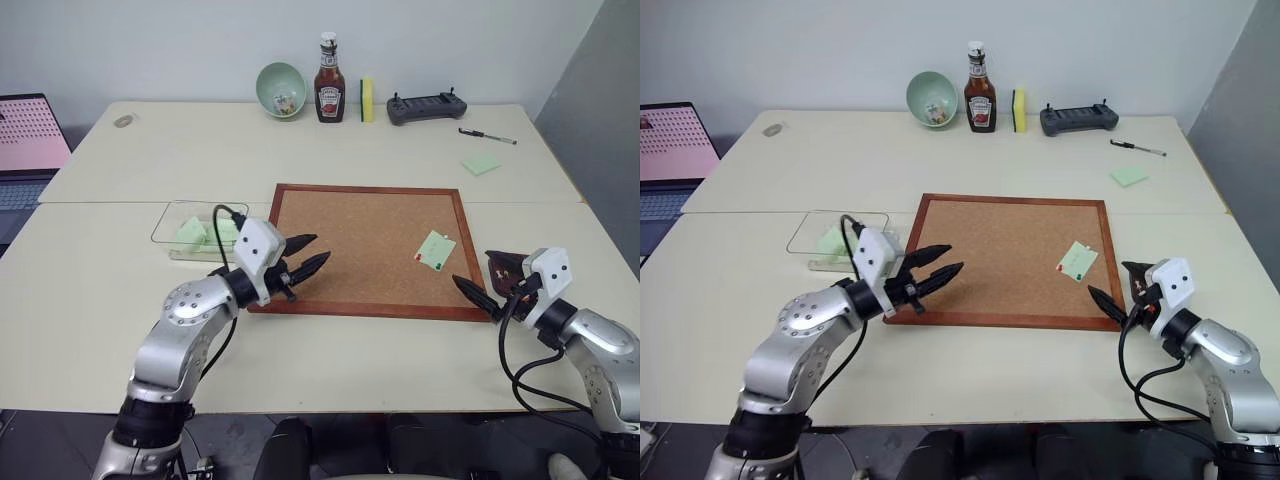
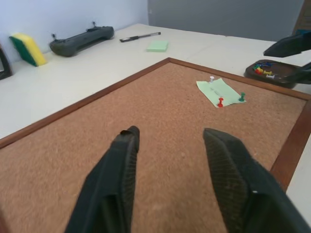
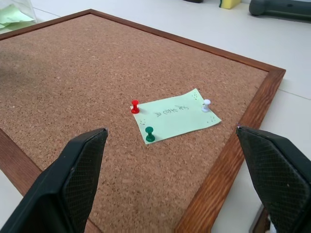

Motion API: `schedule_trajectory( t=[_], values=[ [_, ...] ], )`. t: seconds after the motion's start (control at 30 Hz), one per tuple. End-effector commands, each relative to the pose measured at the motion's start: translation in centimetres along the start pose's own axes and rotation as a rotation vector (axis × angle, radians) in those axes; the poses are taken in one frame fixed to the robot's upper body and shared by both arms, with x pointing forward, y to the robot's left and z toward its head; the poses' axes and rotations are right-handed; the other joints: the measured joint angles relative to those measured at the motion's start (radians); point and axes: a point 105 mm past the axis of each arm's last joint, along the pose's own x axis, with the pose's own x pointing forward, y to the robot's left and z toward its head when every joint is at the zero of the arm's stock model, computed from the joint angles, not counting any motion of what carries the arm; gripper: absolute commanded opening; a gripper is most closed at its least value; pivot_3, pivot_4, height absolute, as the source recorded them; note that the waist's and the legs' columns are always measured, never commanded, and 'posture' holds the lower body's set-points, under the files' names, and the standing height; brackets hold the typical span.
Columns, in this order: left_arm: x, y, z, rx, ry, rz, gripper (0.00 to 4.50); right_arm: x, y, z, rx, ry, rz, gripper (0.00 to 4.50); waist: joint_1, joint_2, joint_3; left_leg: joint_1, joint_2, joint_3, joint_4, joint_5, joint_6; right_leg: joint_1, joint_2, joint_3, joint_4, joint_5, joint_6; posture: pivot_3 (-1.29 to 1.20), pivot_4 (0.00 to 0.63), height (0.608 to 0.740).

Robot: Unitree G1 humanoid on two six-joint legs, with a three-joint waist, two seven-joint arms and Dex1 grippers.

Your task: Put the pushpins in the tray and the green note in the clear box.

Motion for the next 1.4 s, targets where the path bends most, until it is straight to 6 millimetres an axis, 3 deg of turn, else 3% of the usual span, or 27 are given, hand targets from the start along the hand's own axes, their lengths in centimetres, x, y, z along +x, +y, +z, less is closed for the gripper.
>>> schedule_trajectory(
  t=[0.03,0.23,0.47,0.67,1.0,1.4],
  values=[
    [1.9,-0.1,0.2,0.018,-0.029,-0.056,1.13,-0.4,-0.1,1.7,-0.009,-0.056,-0.034,4.50,-0.001,0.000,0.000,0.000,0.000,0.000,0.000,0.000,0.000,0.000,0.000,0.000,0.000,0.000,0.000,0.00,0.150,0.740],
    [4.7,-1.4,-0.3,0.009,-0.031,-0.147,0.03,-0.5,0.3,1.3,-0.013,-0.037,-0.032,4.50,0.000,0.000,0.000,0.000,0.000,0.000,0.000,0.000,0.000,0.000,0.000,0.000,0.000,0.000,0.000,0.00,0.150,0.740],
    [7.0,-3.1,-2.0,-0.005,0.008,-0.199,0.03,0.3,1.7,1.3,0.005,-0.043,-0.010,4.50,-0.001,0.000,0.000,0.000,0.000,0.000,0.000,0.000,0.000,0.000,0.000,0.000,0.000,0.000,0.000,0.00,0.150,0.740],
    [8.3,-3.3,-3.4,-0.020,0.044,-0.202,0.03,1.4,1.7,1.6,-0.001,-0.044,-0.016,4.50,-0.001,0.000,0.000,0.000,0.000,0.000,0.000,0.000,0.000,0.000,0.000,0.000,0.001,0.000,0.000,0.00,0.150,0.740],
    [8.3,-3.4,-6.2,-0.031,0.130,-0.185,0.03,4.2,-0.4,2.9,-0.002,-0.056,-0.044,4.50,-0.001,0.000,0.000,0.000,0.000,0.000,0.001,0.000,0.000,0.000,0.000,0.000,0.001,0.000,0.000,0.00,0.150,0.740],
    [7.7,-4.6,-6.9,-0.065,0.134,-0.172,0.03,7.3,-3.5,1.4,-0.015,0.046,-0.075,4.50,-0.003,0.001,-0.001,0.001,0.000,0.000,0.001,0.000,0.000,0.000,0.000,0.000,0.002,0.000,0.000,0.00,0.150,0.740]
  ],
)
